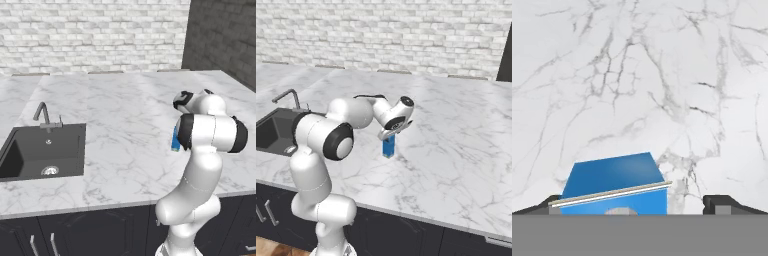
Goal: Gather the eggs and milk located in the vicinity of the sink area and place them right next to the bowl.
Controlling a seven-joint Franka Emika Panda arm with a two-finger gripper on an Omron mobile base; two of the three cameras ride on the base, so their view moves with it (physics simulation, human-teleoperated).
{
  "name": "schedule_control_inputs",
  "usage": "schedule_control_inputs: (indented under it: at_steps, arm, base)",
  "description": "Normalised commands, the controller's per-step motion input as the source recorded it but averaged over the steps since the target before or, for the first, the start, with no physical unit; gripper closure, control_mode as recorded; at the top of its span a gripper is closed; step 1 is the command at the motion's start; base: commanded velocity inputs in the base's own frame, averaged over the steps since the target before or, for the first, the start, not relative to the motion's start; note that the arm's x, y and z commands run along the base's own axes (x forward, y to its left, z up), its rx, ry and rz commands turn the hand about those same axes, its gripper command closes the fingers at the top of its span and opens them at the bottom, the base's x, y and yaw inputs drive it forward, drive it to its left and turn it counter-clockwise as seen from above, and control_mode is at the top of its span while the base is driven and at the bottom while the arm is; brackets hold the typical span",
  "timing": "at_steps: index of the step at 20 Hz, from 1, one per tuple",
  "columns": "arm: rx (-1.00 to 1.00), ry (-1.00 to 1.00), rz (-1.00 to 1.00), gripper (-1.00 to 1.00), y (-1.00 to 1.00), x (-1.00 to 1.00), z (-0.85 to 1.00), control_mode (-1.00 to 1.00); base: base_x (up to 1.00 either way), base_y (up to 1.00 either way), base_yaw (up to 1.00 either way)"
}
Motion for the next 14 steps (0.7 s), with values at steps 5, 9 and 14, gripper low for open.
schedule_control_inputs:
  at_steps: [5, 9, 14]
  arm:
    - [0.0, 0.0, 0.1, -1.0, 0.02, 0.15, -0.15, -1.0]
    - [0.0, 0.0, 0.08, -1.0, 0.05, 0.02, -0.2, -1.0]
    - [0.0, 0.04, 0.05, -1.0, 0.1, -0.01, -0.39, -1.0]
  base:
    - [0.0, 0.0, 0.0]
    - [0.0, 0.0, 0.0]
    - [0.0, 0.0, 0.0]
